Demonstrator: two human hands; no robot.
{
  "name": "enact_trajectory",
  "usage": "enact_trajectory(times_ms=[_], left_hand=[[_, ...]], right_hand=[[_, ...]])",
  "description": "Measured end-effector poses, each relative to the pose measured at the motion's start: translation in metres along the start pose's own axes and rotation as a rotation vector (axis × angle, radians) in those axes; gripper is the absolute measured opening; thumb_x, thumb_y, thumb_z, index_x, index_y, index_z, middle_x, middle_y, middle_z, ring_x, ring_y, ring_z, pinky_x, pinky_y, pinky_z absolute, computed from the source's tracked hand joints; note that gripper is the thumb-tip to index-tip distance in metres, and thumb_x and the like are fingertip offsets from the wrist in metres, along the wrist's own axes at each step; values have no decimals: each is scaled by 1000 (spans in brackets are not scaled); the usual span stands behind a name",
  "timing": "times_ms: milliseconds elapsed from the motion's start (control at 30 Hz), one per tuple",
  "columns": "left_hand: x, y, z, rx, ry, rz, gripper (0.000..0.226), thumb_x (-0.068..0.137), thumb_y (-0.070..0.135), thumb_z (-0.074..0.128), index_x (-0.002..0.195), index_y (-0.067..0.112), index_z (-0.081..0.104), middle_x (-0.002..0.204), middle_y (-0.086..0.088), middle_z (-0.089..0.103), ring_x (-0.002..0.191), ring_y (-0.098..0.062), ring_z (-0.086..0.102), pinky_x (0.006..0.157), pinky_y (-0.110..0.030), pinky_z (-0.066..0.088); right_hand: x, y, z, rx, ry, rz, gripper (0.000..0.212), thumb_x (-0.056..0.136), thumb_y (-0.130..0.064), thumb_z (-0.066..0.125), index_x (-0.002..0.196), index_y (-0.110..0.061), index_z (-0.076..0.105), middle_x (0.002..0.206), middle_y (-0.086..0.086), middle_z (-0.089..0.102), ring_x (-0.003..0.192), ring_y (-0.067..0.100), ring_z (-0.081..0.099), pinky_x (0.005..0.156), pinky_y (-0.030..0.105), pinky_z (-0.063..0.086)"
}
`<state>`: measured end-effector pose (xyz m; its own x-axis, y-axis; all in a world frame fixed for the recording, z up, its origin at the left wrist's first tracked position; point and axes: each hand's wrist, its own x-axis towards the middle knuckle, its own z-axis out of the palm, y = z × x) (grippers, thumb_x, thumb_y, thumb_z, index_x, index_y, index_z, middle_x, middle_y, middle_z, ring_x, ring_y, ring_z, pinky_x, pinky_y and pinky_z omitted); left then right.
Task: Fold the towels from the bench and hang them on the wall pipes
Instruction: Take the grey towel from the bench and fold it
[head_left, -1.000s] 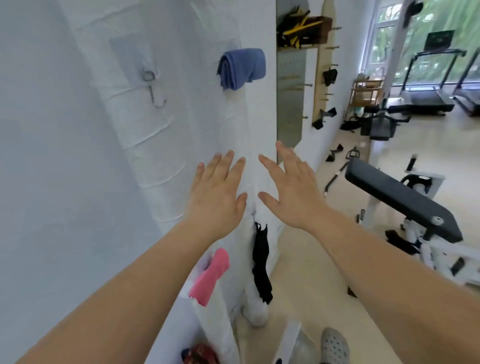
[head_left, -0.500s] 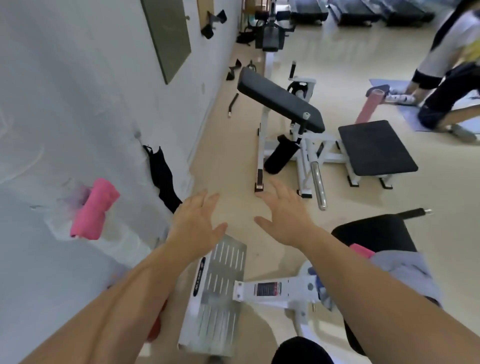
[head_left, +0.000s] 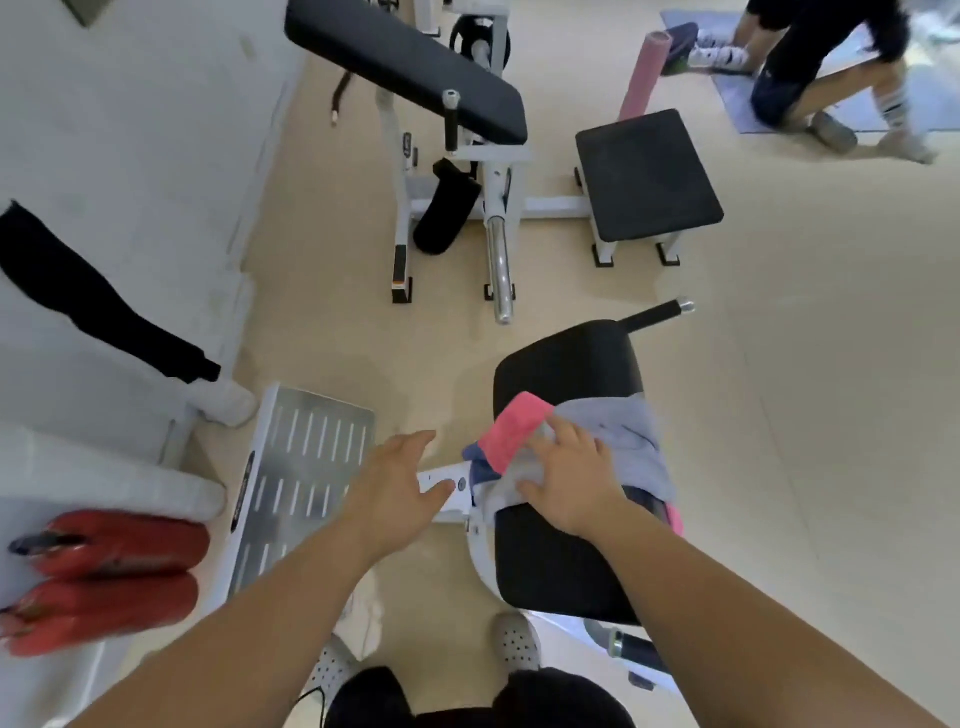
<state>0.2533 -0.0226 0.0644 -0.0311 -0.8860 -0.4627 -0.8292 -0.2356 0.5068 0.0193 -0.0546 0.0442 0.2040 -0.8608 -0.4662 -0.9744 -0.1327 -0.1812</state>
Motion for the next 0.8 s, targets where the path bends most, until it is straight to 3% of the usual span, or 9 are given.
enact_trajectory(times_ms=[167,300,467,567,667,800], left_hand=[[21,50,62,-57,-128,-13,56,92,36,68,143,24,49,138,-3,57,126,-26,54,99,-32,42],[47,70,90,-65,-157,-43,51,96,34,63,144,22,49,143,-4,55,130,-26,51,99,-30,38],[93,78,114,-92,-167,-82,55,98,34,60,149,22,43,146,-8,52,127,-29,53,99,-33,41],[123,84,128,-148,-166,-92,57,98,33,60,151,23,41,145,-8,52,127,-29,53,93,-30,41],[146,90,143,-214,-174,-127,57,97,43,60,149,28,41,142,-3,55,125,-27,54,100,-40,47],[162,96,157,-329,-142,-161,45,97,39,61,139,26,49,122,7,57,111,-20,57,96,-38,50]], right_hand=[[4,72,34,44,94,98,65,100,-53,39,158,-34,15,169,7,3,154,37,6,121,58,8],[17,95,71,76,145,154,70,102,-59,29,161,-32,1,170,8,-11,155,37,-11,121,58,-4],[18,109,104,61,284,138,70,98,-56,42,159,-25,26,168,12,18,154,40,13,120,62,19],[24,112,110,50,268,139,75,93,-57,42,160,-27,23,169,9,13,155,39,9,121,61,16],[27,114,115,62,274,136,75,89,-56,45,157,-28,29,169,6,15,155,37,8,121,60,15],[30,117,120,73,290,133,73,87,-56,49,154,-28,36,168,5,20,155,36,10,122,59,15]])
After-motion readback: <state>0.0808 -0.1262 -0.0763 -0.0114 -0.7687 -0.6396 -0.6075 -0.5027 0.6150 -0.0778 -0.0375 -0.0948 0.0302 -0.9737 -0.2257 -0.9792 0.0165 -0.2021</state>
